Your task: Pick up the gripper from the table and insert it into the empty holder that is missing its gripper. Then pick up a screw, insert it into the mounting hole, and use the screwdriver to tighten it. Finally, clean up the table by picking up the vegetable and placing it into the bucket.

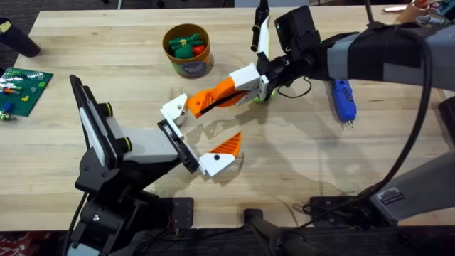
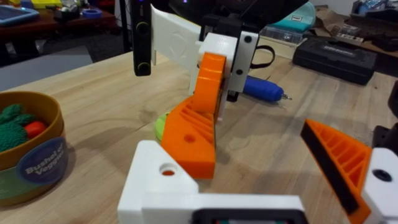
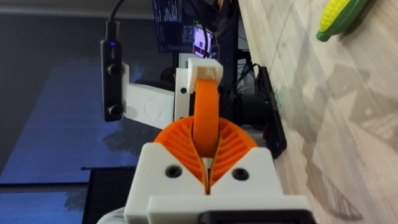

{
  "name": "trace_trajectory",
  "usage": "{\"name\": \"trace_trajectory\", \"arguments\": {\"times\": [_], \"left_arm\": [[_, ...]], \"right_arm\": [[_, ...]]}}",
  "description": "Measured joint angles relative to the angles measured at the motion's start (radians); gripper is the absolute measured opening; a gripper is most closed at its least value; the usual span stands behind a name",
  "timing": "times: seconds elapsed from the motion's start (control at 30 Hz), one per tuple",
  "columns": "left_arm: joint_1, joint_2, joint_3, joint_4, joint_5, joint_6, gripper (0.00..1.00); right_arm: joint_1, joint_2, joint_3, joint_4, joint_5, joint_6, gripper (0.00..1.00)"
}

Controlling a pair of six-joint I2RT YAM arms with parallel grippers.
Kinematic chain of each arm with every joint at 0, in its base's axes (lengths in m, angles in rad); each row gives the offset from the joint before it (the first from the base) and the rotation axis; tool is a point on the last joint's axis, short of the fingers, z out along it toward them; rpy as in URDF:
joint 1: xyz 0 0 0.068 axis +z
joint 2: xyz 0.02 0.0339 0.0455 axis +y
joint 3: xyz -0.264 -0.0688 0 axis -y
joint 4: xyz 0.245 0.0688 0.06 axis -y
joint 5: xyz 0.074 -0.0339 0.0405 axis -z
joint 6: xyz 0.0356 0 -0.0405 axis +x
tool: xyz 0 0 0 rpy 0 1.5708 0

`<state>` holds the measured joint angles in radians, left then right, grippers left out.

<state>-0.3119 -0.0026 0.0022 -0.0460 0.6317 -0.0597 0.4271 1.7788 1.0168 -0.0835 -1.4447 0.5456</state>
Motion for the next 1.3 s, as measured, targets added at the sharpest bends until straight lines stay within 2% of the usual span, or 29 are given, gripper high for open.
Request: {"name": "trace_trajectory", "arguments": {"times": [0.7,1.03,1.3], "left_arm": [[0.0,0.003,0.003,-0.007,-0.006,-0.008,0.987],[0.013,0.003,0.003,-0.006,-0.084,-0.01,0.986],[0.013,0.003,0.003,-0.007,-0.09,-0.024,0.986]], "right_arm": [[0.015,0.004,0.0,0.044,0.028,0.01,0.022],[0.064,0.004,-0.001,0.189,0.093,0.123,0.022],[0.079,0.015,0.0,0.21,0.11,0.186,0.023]]}}
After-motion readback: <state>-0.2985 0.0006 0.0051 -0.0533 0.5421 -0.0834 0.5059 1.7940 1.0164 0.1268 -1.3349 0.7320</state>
